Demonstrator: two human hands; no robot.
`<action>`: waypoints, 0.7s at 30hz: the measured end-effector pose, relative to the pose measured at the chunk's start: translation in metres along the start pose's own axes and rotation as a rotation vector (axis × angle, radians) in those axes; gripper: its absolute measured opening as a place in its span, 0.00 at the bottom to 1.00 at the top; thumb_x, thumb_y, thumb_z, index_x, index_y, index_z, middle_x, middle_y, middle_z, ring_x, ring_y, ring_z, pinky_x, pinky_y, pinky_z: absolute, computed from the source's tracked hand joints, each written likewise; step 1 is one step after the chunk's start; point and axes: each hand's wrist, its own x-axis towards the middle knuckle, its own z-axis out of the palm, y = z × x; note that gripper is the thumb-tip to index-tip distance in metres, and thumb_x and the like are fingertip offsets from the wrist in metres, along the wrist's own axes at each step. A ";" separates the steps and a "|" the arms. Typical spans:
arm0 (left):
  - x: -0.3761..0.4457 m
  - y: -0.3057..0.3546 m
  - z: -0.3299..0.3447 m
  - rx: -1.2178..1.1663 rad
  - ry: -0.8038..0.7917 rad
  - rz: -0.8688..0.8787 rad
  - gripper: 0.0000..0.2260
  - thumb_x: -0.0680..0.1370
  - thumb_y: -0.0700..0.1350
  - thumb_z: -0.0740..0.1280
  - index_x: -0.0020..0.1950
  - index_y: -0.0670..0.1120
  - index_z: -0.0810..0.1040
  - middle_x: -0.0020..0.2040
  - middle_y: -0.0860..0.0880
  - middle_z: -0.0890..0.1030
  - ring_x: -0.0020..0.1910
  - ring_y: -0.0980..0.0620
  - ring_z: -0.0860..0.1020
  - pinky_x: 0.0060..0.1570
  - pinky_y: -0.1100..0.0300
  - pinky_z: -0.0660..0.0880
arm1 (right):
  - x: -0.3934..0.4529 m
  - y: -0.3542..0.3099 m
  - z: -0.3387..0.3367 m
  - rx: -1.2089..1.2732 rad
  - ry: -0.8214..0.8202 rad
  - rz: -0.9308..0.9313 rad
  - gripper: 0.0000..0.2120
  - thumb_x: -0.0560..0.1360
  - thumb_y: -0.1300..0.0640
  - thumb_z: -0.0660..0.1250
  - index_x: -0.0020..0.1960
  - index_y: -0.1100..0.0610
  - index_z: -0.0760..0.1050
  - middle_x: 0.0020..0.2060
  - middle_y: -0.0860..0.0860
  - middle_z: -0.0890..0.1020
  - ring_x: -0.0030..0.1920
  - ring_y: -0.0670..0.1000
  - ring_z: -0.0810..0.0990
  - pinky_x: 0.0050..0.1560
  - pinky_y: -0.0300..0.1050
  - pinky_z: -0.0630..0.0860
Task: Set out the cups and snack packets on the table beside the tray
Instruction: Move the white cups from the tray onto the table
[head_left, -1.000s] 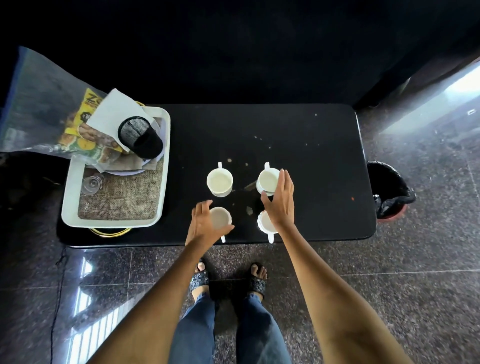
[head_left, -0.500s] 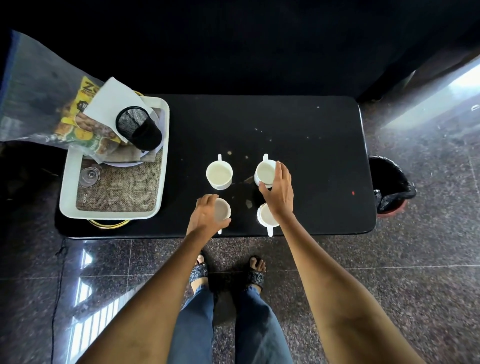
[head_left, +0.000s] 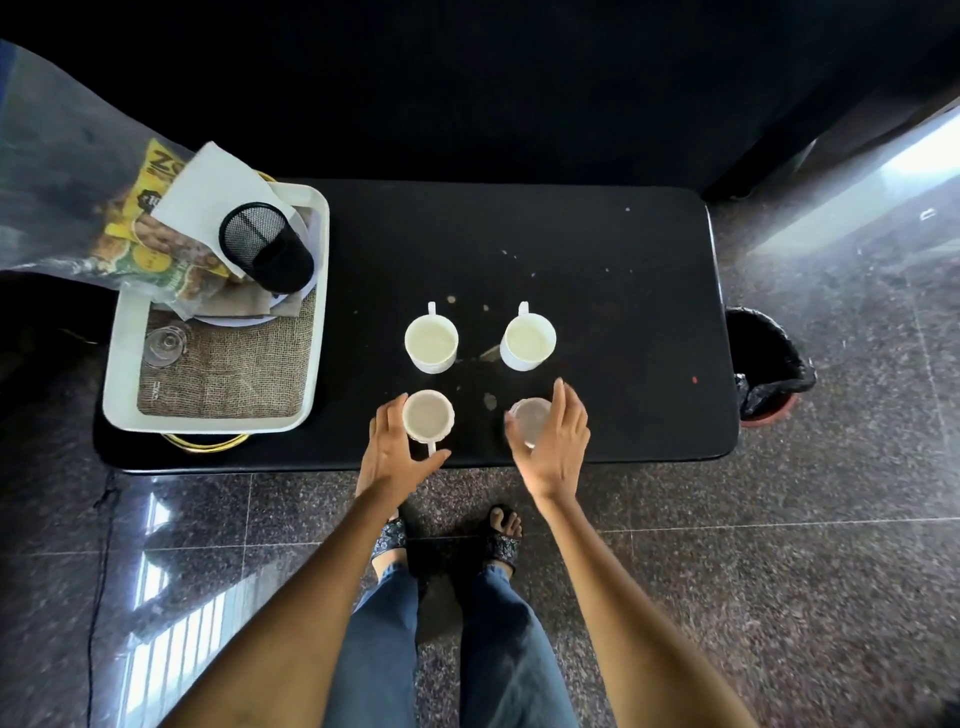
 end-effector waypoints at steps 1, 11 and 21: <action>-0.001 0.000 0.002 -0.023 0.019 -0.011 0.42 0.65 0.50 0.78 0.73 0.42 0.61 0.67 0.42 0.68 0.67 0.44 0.67 0.62 0.49 0.72 | -0.010 0.004 0.002 0.004 -0.010 0.009 0.39 0.72 0.42 0.68 0.73 0.63 0.60 0.68 0.60 0.69 0.68 0.60 0.67 0.63 0.55 0.70; 0.005 0.008 0.010 -0.107 0.114 0.000 0.33 0.67 0.46 0.77 0.68 0.41 0.68 0.63 0.41 0.72 0.61 0.43 0.73 0.53 0.52 0.74 | -0.010 0.006 0.010 0.089 -0.068 0.054 0.38 0.69 0.55 0.73 0.72 0.64 0.59 0.64 0.62 0.69 0.64 0.60 0.68 0.60 0.53 0.73; 0.005 0.005 0.008 -0.018 0.052 -0.031 0.40 0.66 0.58 0.74 0.72 0.46 0.62 0.68 0.46 0.68 0.67 0.46 0.68 0.54 0.46 0.76 | -0.010 -0.009 0.010 -0.171 0.019 -0.002 0.42 0.69 0.38 0.67 0.73 0.62 0.60 0.68 0.62 0.69 0.69 0.63 0.67 0.60 0.59 0.71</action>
